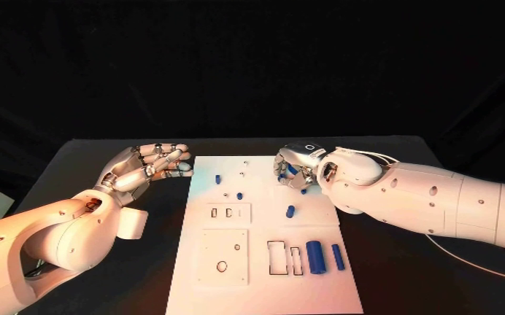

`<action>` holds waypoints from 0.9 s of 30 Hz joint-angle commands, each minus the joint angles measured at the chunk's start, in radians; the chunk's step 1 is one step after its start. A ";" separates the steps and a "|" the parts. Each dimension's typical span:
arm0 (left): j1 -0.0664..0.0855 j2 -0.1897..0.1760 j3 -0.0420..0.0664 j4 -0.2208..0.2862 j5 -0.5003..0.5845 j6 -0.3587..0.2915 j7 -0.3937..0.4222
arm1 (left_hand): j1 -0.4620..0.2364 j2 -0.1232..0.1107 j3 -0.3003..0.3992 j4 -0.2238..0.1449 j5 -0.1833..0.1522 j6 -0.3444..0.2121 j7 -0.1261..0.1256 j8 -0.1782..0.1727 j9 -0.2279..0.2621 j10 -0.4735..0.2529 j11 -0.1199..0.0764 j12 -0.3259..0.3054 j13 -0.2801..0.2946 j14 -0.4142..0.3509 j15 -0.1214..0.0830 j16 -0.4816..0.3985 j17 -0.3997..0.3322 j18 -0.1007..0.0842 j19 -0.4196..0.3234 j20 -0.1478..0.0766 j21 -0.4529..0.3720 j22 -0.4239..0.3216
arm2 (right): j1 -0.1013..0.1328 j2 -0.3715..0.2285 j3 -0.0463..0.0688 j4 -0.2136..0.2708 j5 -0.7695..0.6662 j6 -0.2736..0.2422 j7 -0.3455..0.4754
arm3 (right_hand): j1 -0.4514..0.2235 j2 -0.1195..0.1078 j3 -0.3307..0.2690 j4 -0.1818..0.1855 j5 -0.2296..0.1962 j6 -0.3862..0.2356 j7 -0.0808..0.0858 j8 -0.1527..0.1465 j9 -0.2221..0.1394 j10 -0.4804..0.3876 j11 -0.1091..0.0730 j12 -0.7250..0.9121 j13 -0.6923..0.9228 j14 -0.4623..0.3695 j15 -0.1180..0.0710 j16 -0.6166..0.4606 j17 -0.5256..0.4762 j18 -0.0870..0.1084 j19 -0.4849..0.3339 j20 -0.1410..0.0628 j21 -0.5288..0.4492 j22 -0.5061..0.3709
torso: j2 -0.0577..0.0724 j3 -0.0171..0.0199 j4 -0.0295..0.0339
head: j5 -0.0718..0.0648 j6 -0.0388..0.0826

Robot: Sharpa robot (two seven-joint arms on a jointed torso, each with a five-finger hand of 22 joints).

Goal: Assemble the parts on the task board

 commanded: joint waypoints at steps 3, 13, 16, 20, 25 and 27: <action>0.002 0.003 0.001 -0.001 0.002 0.019 0.004 | -0.007 0.005 0.002 -0.002 0.001 -0.007 0.001 -0.004 0.001 -0.007 0.000 -0.006 -0.001 -0.007 0.003 0.006 0.001 0.003 -0.005 0.001 0.003 0.001 | 0.006 0.011 0.005 0.011 -0.031 -0.072 -0.035 | 0.026 0.018 0.003 -0.005 0.001 0.005 0.000 0.007 0.003 0.038 -0.031 0.007 0.011 0.042 -0.008 0.005 0.002 -0.013 0.010 0.001 0.009 0.006 | 0.001 -0.0020 0.0021 | 0.001 0.007; 0.002 0.008 0.001 0.001 0.003 0.021 0.005 | -0.007 0.006 0.002 -0.002 0.001 -0.007 0.001 -0.004 0.002 -0.007 0.000 -0.006 -0.001 -0.007 0.003 0.007 0.002 0.003 -0.005 0.001 0.004 0.002 | 0.011 0.085 0.010 -0.044 -0.043 -0.126 -0.063 | 0.028 0.018 0.005 -0.008 0.004 0.004 0.000 0.007 0.005 0.039 -0.031 0.005 0.011 0.042 -0.008 0.007 0.002 -0.014 0.011 0.001 0.011 0.010 | 0.006 -0.0032 0.0087 | 0.002 0.011; 0.002 0.009 0.001 0.004 0.003 0.021 0.005 | -0.007 0.006 0.002 -0.002 0.001 -0.007 0.001 -0.004 0.002 -0.007 0.000 -0.006 -0.001 -0.007 0.003 0.007 0.002 0.003 -0.005 0.001 0.004 0.002 | 0.011 0.112 0.010 -0.068 -0.047 -0.146 -0.071 | 0.028 0.018 0.005 -0.008 0.005 0.004 0.001 0.007 0.006 0.039 -0.031 0.005 0.011 0.042 -0.008 0.007 0.002 -0.014 0.011 0.001 0.011 0.011 | 0.007 -0.0035 0.0094 | 0.004 0.011; 0.002 0.011 0.001 0.006 0.003 0.022 0.005 | -0.007 0.006 0.002 -0.002 0.001 -0.007 0.001 -0.004 0.002 -0.007 0.000 -0.006 -0.001 -0.007 0.003 0.007 0.002 0.003 -0.005 0.001 0.004 0.002 | 0.012 0.142 0.011 -0.094 -0.050 -0.168 -0.076 | 0.028 0.018 0.006 -0.009 0.006 0.003 0.001 0.007 0.007 0.039 -0.030 0.004 0.011 0.042 -0.008 0.008 0.003 -0.014 0.011 0.001 0.012 0.012 | 0.009 -0.0053 0.0128 | 0.003 0.010; 0.002 0.013 0.001 0.008 0.003 0.022 0.004 | -0.007 0.006 0.002 -0.002 0.001 -0.007 0.001 -0.004 0.002 -0.007 0.000 -0.006 -0.001 -0.007 0.003 0.007 0.002 0.003 -0.005 0.001 0.004 0.002 | 0.012 0.169 0.012 -0.117 -0.051 -0.186 -0.079 | 0.028 0.018 0.007 -0.010 0.008 0.003 0.002 0.007 0.008 0.038 -0.030 0.003 0.011 0.042 -0.008 0.008 0.003 -0.014 0.012 0.001 0.013 0.014 | 0.012 -0.0098 0.0192 | 0.001 0.012; 0.002 0.014 0.001 0.009 0.003 0.023 0.004 | -0.007 0.006 0.002 -0.002 0.001 -0.007 0.001 -0.004 0.002 -0.007 0.000 -0.006 -0.001 -0.007 0.003 0.007 0.002 0.003 -0.005 0.001 0.004 0.002 | 0.011 0.178 0.013 -0.124 -0.051 -0.192 -0.081 | 0.028 0.018 0.007 -0.010 0.008 0.003 0.002 0.007 0.008 0.038 -0.030 0.003 0.011 0.042 -0.008 0.008 0.003 -0.014 0.012 0.001 0.013 0.014 | 0.013 -0.0112 0.0215 | -0.001 0.013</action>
